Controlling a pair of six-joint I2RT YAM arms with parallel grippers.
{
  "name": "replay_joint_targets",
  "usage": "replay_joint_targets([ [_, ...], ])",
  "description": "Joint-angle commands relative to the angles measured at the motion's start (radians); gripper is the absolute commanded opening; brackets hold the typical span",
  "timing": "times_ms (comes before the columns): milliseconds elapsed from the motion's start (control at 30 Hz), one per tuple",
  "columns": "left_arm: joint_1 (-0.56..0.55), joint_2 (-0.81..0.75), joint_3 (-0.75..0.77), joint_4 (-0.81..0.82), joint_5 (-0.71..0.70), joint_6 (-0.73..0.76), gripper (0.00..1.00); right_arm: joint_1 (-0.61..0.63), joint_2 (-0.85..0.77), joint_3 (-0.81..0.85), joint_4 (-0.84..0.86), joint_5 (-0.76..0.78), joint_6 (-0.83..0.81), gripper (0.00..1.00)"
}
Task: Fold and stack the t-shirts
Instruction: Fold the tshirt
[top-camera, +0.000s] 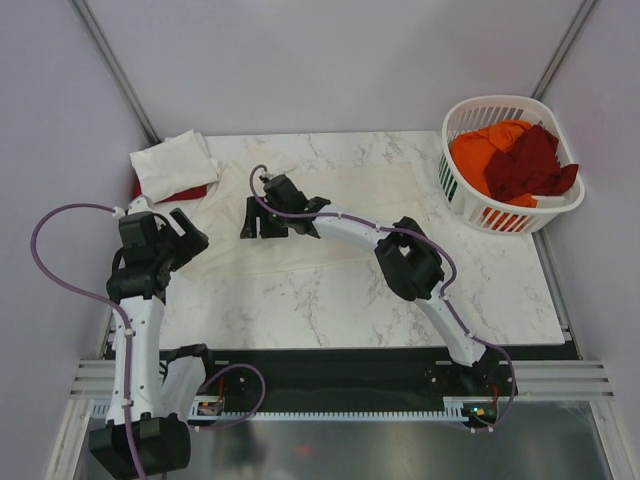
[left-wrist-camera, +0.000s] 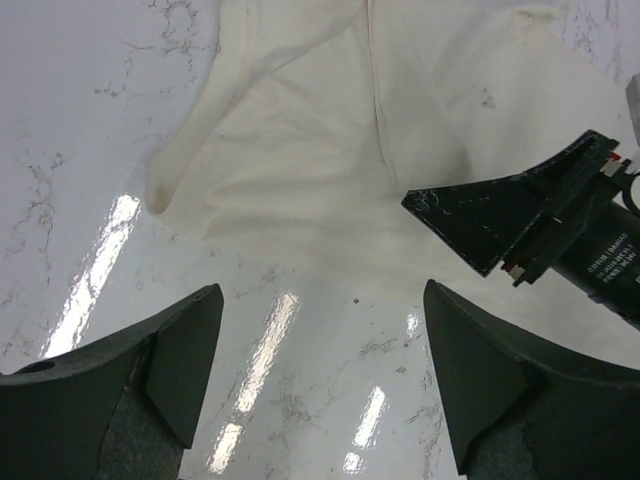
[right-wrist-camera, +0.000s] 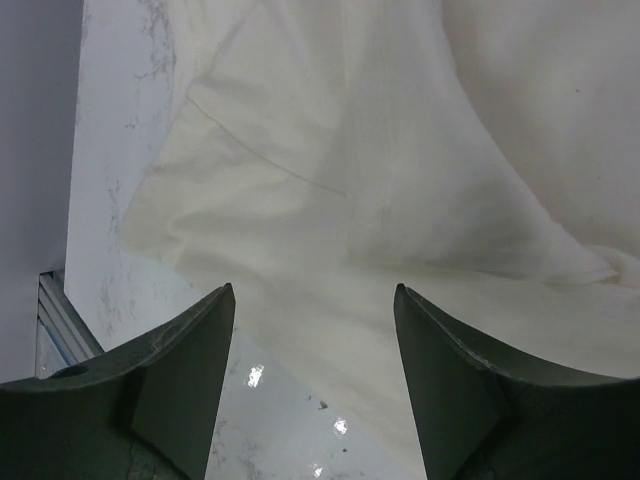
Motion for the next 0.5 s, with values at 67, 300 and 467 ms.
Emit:
replay_joint_targets([
  [67,-0.003,0.013,0.004,0.024,0.018,0.052,0.87,0.029,0.07,0.096,-0.037,0.019,0.05,0.73],
  [300,-0.002,-0.003,-0.001,0.025,0.021,0.051,0.86,0.03,0.111,0.122,-0.032,0.045,0.063,0.73],
  [467,-0.002,-0.003,-0.001,0.025,0.018,0.051,0.86,0.032,0.165,0.182,-0.032,0.063,0.073,0.73],
])
